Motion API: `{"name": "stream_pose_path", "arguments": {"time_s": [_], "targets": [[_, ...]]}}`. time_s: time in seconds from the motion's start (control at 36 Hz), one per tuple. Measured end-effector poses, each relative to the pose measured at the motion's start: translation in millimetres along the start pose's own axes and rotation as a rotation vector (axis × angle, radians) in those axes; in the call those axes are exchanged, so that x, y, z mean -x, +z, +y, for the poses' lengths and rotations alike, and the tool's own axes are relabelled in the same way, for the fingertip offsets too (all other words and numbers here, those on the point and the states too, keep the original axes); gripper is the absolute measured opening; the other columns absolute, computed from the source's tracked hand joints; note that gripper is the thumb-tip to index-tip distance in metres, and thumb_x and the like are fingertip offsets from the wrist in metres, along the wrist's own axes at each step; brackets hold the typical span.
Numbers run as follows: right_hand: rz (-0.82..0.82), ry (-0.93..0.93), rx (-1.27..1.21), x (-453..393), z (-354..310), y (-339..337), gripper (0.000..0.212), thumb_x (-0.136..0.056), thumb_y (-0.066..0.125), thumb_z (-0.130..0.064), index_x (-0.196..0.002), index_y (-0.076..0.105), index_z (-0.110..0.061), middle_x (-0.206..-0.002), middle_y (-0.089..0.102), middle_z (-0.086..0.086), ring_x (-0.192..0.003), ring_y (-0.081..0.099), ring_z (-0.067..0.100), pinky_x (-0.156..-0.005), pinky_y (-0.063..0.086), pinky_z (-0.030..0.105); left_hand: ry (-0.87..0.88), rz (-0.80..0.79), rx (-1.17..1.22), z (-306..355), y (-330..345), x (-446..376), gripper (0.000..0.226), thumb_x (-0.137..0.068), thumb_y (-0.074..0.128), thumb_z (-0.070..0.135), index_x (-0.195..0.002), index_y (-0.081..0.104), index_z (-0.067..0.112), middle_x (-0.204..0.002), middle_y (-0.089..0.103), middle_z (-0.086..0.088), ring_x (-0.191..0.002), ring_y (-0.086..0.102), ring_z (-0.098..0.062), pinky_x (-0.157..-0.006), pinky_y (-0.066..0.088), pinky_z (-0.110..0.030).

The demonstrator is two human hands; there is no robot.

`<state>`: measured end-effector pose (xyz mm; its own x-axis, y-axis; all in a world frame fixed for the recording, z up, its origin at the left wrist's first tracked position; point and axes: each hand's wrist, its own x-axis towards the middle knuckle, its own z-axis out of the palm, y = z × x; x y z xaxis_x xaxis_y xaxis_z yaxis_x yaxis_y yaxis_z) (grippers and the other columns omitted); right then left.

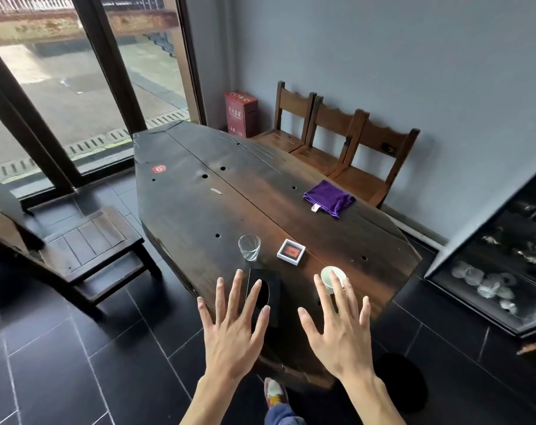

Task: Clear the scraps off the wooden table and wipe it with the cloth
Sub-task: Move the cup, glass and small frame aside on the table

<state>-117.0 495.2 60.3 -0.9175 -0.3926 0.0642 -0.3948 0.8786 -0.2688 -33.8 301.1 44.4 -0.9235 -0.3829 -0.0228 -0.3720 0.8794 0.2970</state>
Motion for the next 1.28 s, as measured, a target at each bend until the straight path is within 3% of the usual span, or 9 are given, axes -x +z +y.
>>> {"name": "stream_pose_path", "arguments": {"time_s": [0.31,0.61,0.69,0.94,1.03,1.28], "targets": [[-0.025,0.016,-0.002,-59,-20,22,0.079,-0.093,0.01,-0.074,-0.161,0.015,-0.035,-0.171,0.003,-0.003,-0.158,-0.002,0.019,-0.125,0.007,0.059,-0.024,-0.036,-0.011,-25,6,-61,0.065,-0.09,-0.011,0.073,-0.153,-0.015,0.055,-0.159,-0.04,0.02,-0.147,-0.041,-0.014,-0.121,-0.017,-0.062],[-0.06,0.12,-0.049,-152,-35,56,0.077,-0.094,0.021,-0.07,-0.159,0.028,-0.031,-0.168,0.02,0.003,-0.156,0.015,0.026,-0.12,0.02,0.062,0.02,-0.089,-0.089,-61,19,-168,0.064,-0.093,-0.009,0.072,-0.153,-0.018,0.053,-0.16,-0.039,0.019,-0.148,-0.039,-0.014,-0.12,-0.022,-0.059],[-0.061,0.154,-0.064,-172,-35,61,0.074,-0.095,0.033,-0.067,-0.158,0.034,-0.027,-0.167,0.025,0.003,-0.155,0.02,0.027,-0.119,0.026,0.063,0.036,-0.088,-0.083,-70,21,-192,0.065,-0.094,-0.006,0.071,-0.156,-0.011,0.052,-0.164,-0.031,0.018,-0.152,-0.032,-0.015,-0.123,-0.014,-0.06],[-0.085,0.198,-0.046,-223,-34,73,0.077,-0.095,0.025,-0.068,-0.16,0.029,-0.026,-0.169,0.02,0.004,-0.156,0.018,0.028,-0.121,0.021,0.064,0.1,-0.091,-0.083,-90,34,-254,0.063,-0.1,0.011,0.065,-0.159,-0.001,0.046,-0.169,-0.019,0.013,-0.156,-0.02,-0.017,-0.124,-0.006,-0.062],[-0.082,0.223,-0.045,-235,-34,78,0.078,-0.094,0.023,-0.069,-0.159,0.032,-0.026,-0.168,0.023,0.005,-0.155,0.021,0.029,-0.12,0.022,0.065,0.128,-0.092,-0.072,-96,38,-275,0.061,-0.103,0.019,0.061,-0.161,0.011,0.043,-0.172,-0.008,0.009,-0.159,-0.008,-0.02,-0.124,0.001,-0.064],[-0.048,0.335,-0.039,-269,-33,107,0.079,-0.093,0.03,-0.069,-0.155,0.04,-0.022,-0.165,0.031,0.007,-0.151,0.031,0.033,-0.116,0.032,0.066,0.224,-0.19,-0.144,-128,69,-353,0.06,-0.103,0.011,0.061,-0.16,0.018,0.043,-0.171,-0.002,0.01,-0.159,-0.006,-0.02,-0.124,0.004,-0.065]]}}
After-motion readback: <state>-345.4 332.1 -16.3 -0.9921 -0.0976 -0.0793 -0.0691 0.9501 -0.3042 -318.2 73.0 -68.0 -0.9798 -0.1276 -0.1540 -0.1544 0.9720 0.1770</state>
